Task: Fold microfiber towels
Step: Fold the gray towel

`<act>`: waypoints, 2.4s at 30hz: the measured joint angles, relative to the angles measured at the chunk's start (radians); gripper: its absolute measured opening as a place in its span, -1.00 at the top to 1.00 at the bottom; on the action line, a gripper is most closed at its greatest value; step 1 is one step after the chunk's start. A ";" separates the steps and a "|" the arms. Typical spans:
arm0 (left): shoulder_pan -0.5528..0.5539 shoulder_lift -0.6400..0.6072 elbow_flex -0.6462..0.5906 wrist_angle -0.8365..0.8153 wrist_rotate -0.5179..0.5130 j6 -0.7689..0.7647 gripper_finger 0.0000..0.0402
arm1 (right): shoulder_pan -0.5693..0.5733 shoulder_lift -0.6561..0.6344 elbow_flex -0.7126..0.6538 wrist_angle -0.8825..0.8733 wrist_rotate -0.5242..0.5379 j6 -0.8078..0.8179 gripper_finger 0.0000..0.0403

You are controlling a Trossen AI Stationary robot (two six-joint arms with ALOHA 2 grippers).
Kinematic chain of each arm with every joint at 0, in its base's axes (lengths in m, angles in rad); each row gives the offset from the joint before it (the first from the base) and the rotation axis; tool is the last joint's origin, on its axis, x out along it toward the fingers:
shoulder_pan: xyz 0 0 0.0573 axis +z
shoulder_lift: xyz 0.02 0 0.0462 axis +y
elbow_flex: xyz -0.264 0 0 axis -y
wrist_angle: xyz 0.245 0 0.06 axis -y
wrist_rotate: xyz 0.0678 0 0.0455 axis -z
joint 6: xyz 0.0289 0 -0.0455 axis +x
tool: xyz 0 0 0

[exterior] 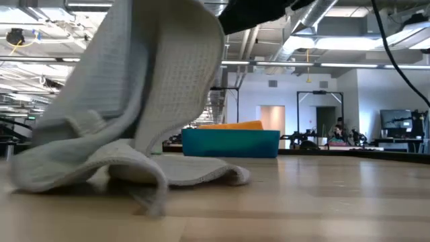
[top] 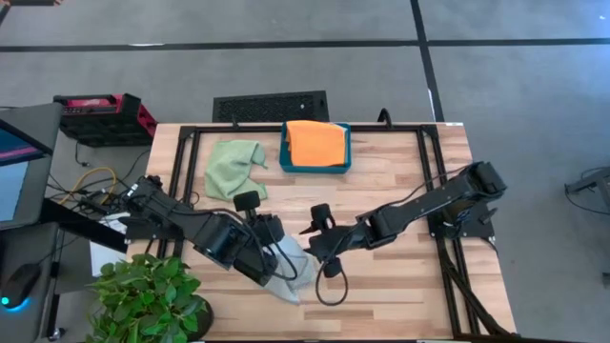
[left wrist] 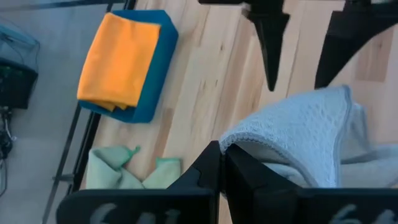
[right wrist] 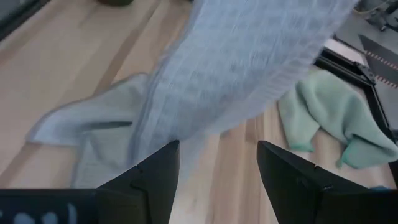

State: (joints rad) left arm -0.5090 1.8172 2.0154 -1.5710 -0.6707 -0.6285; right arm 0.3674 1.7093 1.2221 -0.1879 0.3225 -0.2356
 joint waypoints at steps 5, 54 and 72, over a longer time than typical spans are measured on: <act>0.019 0.000 0.002 -0.001 0.000 0.007 1.00 | 0.025 -0.022 -0.002 -0.001 0.046 0.054 -0.18; 0.059 0.000 0.127 0.041 -0.049 0.046 1.00 | 0.091 0.162 0.000 0.121 0.410 0.341 -0.18; 0.058 0.002 0.285 0.174 -0.125 0.191 1.00 | 0.086 0.162 0.000 0.098 0.412 0.473 -0.18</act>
State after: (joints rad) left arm -0.4511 1.8187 2.3000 -1.3970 -0.7956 -0.4379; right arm 0.4534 1.8713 1.2217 -0.0895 0.7345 0.2374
